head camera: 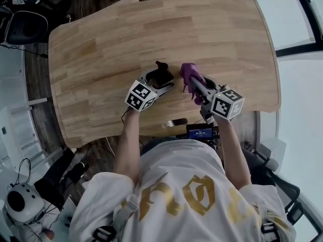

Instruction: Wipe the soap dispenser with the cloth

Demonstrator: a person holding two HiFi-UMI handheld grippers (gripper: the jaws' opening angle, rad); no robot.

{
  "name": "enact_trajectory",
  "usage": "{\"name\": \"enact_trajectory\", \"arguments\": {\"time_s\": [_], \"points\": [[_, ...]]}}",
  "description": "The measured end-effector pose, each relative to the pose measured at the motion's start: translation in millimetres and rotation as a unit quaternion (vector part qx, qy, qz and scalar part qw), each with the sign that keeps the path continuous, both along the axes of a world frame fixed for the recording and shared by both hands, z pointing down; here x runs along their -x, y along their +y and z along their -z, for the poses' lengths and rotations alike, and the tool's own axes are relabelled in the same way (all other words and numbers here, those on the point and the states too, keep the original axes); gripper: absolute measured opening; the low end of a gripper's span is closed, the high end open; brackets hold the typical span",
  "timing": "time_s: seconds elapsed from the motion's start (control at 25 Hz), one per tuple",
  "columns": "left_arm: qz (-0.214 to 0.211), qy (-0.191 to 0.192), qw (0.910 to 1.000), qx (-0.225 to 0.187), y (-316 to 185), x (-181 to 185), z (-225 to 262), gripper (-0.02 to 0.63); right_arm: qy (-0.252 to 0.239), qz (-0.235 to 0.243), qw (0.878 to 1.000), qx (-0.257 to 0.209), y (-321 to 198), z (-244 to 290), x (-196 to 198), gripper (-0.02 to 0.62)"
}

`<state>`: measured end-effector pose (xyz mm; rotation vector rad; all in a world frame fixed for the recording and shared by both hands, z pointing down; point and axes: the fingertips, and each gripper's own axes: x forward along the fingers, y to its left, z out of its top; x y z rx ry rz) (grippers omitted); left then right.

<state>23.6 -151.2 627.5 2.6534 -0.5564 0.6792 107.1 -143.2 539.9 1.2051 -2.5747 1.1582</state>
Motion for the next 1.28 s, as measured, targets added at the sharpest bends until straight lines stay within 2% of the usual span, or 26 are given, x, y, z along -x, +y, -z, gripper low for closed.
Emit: {"name": "enact_trajectory", "arguments": {"time_s": [0.32,0.48,0.56,0.68,0.76,0.96,1.28], "points": [[-0.024,-0.030,0.9992,-0.012,2,-3,-15,0.356,-0.003,-0.008,1.000,0.008,-2,-6,-4,0.051],[-0.046,-0.056,0.9965,-0.041,2,-4,-19,0.357,-0.005,-0.006,1.000,0.012,-1,-8,-2,0.051],[-0.057,-0.077,0.9942,-0.050,2,-4,-24,0.357,-0.008,-0.005,1.000,0.013,0,-8,0,0.051],[-0.090,-0.133,0.9850,-0.062,6,1,-38,0.357,-0.008,-0.005,1.000,0.011,1,-7,0,0.051],[-0.106,-0.150,0.9807,-0.067,8,2,-40,0.357,-0.006,-0.006,1.000,0.009,2,-6,-1,0.051],[-0.095,-0.143,0.9841,-0.043,9,2,-42,0.357,-0.003,-0.010,1.000,0.004,2,-4,-4,0.051],[-0.087,-0.150,0.9844,-0.032,13,19,-38,0.359,0.012,-0.019,1.000,-0.004,4,0,-13,0.051]]}}
